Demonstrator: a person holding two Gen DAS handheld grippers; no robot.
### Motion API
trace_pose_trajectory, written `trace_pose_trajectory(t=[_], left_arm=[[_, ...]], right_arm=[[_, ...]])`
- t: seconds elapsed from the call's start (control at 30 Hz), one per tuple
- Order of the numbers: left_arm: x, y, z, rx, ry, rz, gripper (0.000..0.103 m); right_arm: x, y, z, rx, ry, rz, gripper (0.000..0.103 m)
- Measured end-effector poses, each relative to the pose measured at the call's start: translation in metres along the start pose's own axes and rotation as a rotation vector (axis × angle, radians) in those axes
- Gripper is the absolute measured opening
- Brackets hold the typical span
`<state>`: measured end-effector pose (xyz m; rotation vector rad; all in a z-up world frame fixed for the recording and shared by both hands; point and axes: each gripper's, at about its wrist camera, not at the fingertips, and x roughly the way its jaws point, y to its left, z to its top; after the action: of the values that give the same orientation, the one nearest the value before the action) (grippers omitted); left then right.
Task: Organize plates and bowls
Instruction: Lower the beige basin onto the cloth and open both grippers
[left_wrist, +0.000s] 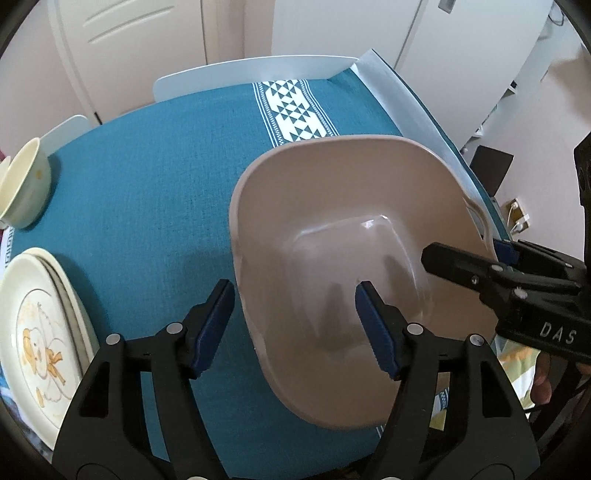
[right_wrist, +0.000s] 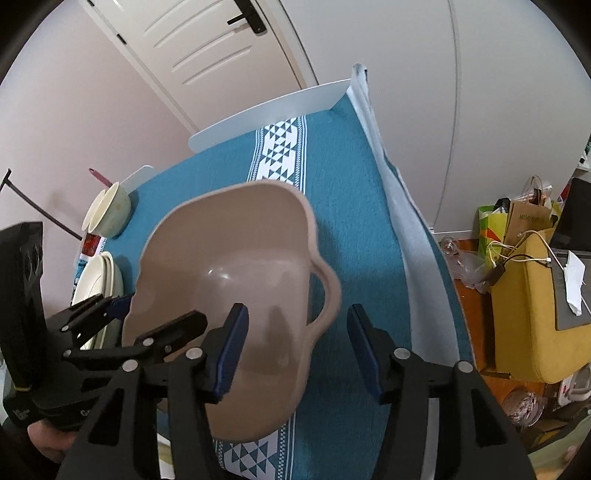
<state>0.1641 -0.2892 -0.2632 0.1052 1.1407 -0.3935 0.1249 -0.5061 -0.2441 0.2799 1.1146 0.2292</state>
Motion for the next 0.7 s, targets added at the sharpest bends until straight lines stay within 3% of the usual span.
trace_pose_trajectory(t=[0.23,0.47,0.57,0.7], left_arm=[[-0.014,0.001,-0.003,0.008,0.014,0.015,0.066],[-0.041,0.005,-0.006,0.004,0.021,0.044,0.066],[-0.066,0.013,-0.008,-0.008,-0.01,0.071,0.066],[-0.125,0.034,-0.007,-0.073,-0.115,0.104,0.066]], right_arm=[[-0.018,0.002,0.005,-0.001,-0.025,-0.006,0.051],[-0.052,0.011,0.016,-0.08,-0.06,-0.056,0.051],[-0.068,0.024,0.024,-0.136,-0.091,-0.056,0.051],[-0.094,0.065,0.045,-0.243,-0.157,0.021,0.051]])
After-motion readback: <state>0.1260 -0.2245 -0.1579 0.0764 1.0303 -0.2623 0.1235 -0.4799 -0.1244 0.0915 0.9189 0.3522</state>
